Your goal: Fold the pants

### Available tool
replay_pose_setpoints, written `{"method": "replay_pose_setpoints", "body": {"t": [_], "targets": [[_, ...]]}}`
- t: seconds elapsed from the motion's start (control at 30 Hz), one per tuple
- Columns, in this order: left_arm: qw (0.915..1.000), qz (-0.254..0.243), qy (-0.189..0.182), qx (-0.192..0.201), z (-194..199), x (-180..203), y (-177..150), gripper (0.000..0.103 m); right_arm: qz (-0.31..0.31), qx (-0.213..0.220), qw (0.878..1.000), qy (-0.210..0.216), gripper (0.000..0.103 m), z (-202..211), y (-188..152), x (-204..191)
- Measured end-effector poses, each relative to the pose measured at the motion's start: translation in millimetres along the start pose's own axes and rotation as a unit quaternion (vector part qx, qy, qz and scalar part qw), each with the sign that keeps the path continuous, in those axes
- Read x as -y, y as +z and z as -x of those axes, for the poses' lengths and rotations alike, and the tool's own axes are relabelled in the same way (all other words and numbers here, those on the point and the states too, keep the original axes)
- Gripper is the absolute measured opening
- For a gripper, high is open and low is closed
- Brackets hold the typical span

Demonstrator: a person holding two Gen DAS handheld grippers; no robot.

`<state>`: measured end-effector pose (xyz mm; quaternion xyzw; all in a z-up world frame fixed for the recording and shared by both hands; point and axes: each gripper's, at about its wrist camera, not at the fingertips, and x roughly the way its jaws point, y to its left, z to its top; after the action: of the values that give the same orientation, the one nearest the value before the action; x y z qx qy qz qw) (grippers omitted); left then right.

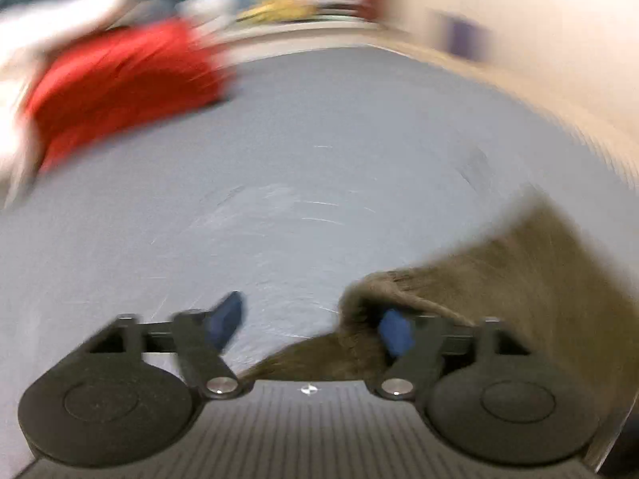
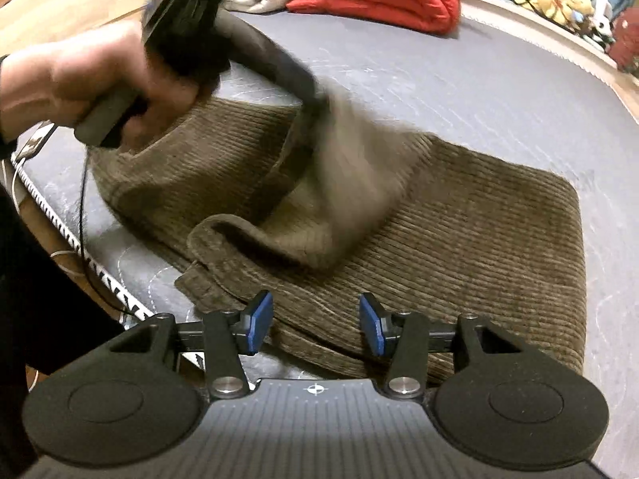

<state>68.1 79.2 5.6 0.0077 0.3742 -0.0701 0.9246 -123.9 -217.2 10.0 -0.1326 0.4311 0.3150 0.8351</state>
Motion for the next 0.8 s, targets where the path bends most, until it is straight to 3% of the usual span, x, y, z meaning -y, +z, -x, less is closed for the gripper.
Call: {"method": "replay_pose_setpoints", "body": {"t": [0.03, 0.07, 0.13, 0.2, 0.3, 0.37, 0.43, 0.5, 0.57, 0.63, 0.7, 0.8], "targets": [[0.9982, 0.060, -0.008, -0.007, 1.9, -18.8, 0.4, 0.086, -0.007, 0.001, 1.000, -0.001, 0.052, 0.4, 0.6, 1.6], [0.9970, 0.074, 0.020, -0.012, 3.6, -24.4, -0.3, 0.081, -0.012, 0.004, 1.000, -0.001, 0.054, 1.0, 1.3, 2.9], [0.9956, 0.057, 0.074, -0.013, 9.3, -25.2, 0.4, 0.081, -0.015, 0.010, 1.000, 0.000, 0.055, 1.5, 1.6, 4.9], [0.9951, 0.084, 0.049, -0.019, 14.7, -35.3, 3.7, 0.082, -0.012, 0.011, 1.000, -0.002, 0.057, 0.2, 1.3, 4.5], [0.9924, 0.119, 0.031, 0.007, 30.1, -43.7, 8.0, 0.080, -0.007, 0.006, 1.000, -0.009, 0.057, -4.2, -1.1, 3.5], [0.9941, 0.103, -0.032, 0.009, 31.9, -34.0, 8.0, 0.075, -0.010, 0.006, 1.000, -0.017, 0.057, -5.5, -2.5, 5.7], [0.9922, 0.072, -0.102, -0.005, 26.3, -14.9, 2.8, 0.053, -0.021, 0.011, 0.999, -0.026, 0.057, -4.3, -2.3, 12.4], [0.9901, 0.042, -0.132, -0.021, 19.1, 0.3, -2.4, 0.030, -0.035, 0.015, 0.999, -0.039, 0.057, -3.9, -1.9, 21.5], [0.9909, 0.042, -0.123, -0.034, 8.4, 2.0, -6.8, 0.030, -0.051, 0.017, 0.997, -0.053, 0.057, -5.1, -2.9, 30.4], [0.9882, 0.071, -0.124, -0.055, -7.3, -8.1, -10.9, 0.030, -0.064, 0.018, 0.996, -0.053, 0.057, -6.7, -4.3, 37.9], [0.9849, 0.103, -0.123, -0.065, -21.8, -17.3, -12.9, 0.030, -0.060, 0.024, 0.998, -0.028, 0.057, -8.5, -5.8, 36.4], [0.9771, 0.121, -0.155, -0.081, -38.9, -22.2, -13.4, 0.034, -0.010, 0.037, 0.999, 0.018, 0.057, -14.9, -5.5, 21.0]]}}
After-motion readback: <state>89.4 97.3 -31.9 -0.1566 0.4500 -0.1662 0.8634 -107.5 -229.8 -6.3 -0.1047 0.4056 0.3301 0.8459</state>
